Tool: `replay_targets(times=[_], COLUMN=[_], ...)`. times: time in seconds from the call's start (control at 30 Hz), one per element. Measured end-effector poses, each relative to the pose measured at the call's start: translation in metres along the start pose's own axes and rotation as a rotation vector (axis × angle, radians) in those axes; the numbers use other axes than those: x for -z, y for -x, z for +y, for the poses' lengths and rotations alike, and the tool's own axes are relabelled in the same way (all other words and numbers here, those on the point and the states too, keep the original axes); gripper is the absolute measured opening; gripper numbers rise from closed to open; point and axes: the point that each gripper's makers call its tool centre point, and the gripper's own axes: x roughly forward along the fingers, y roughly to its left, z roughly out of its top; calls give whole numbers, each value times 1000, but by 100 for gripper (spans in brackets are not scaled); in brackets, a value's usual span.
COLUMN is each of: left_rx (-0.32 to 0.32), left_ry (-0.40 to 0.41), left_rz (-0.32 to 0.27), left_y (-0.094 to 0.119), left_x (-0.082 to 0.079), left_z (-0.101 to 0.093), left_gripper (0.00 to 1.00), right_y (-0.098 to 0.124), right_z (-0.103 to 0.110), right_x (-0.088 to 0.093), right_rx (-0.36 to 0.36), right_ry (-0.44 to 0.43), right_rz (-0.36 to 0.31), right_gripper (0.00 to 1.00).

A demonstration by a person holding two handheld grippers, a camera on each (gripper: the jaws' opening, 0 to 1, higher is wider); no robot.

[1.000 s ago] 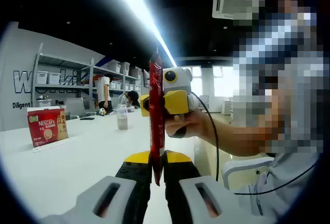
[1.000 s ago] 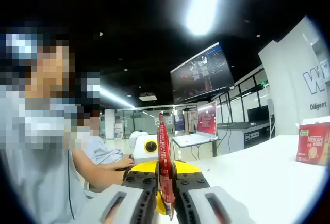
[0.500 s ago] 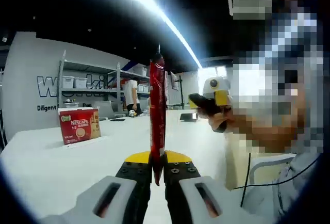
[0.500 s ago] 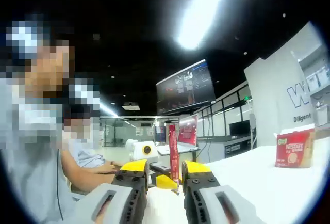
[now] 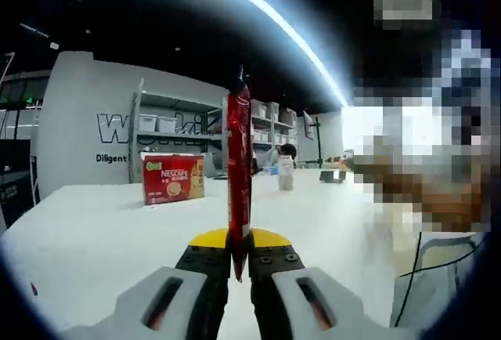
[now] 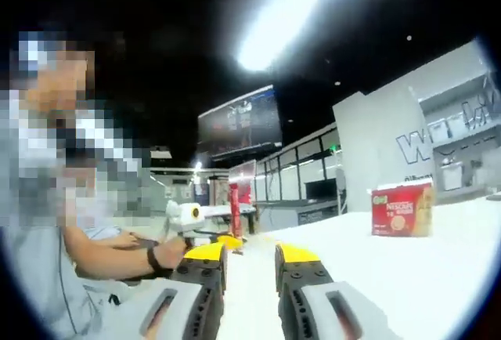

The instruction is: Tear open the coffee pouch, take out the coffee, and pour the coffee from the pouch into the cup

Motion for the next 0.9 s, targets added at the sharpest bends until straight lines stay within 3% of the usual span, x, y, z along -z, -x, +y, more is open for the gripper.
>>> replay_targets(times=[0.13,0.23,0.53,0.9], left_rx=[-28,-30,-22,-24], left_ry=[1,2,7,-15], left_rz=[6,-25,8,9], left_y=[3,6,6,8], left_x=[13,4,15,17], left_z=[6,9,4,8], left_gripper=[10,10,10,10], right_y=[1,2,10,14], right_z=[-7,-6,-11,-23], right_x=[10,9,12,17], right_rx=[27,19,31,56], right_ry=[39,34,44,44], right_rz=[9,-27,-36,-46], right_gripper=[25,25,25,25])
